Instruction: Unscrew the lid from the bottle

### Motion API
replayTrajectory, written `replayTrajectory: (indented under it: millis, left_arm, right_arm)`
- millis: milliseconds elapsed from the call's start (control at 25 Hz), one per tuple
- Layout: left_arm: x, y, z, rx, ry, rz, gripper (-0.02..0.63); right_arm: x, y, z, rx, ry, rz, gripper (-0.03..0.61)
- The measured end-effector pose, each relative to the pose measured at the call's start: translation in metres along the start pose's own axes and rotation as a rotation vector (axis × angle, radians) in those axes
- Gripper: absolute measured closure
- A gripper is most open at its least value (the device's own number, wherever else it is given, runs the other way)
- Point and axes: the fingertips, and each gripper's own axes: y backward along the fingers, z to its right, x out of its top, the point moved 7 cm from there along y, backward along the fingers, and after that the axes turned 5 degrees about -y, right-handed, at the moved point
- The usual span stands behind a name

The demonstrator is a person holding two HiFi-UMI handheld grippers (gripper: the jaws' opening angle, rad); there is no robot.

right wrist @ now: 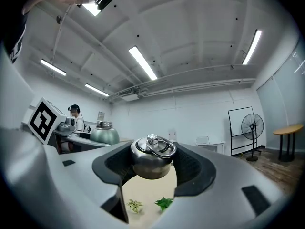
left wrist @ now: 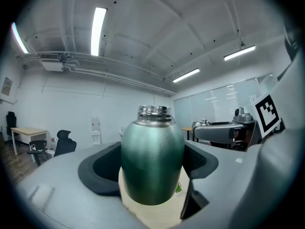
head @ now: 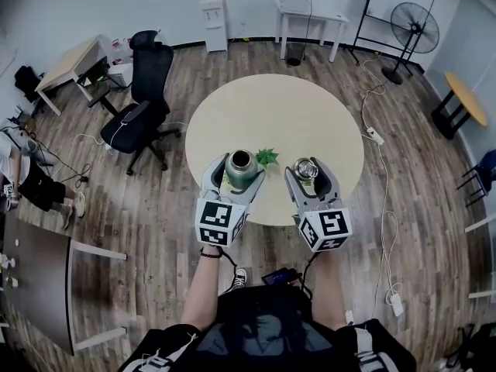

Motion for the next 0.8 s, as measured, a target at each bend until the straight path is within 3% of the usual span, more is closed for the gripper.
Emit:
replayTrajectory:
  millis: [800]
  left_arm:
    - [0.0026,0.0003,-0.0024,-0.001,-0.013,0.007,0.239]
  right_arm:
    - [0.0004,-0.0021,-0.0045,0.006,0.034,-0.021,0.313]
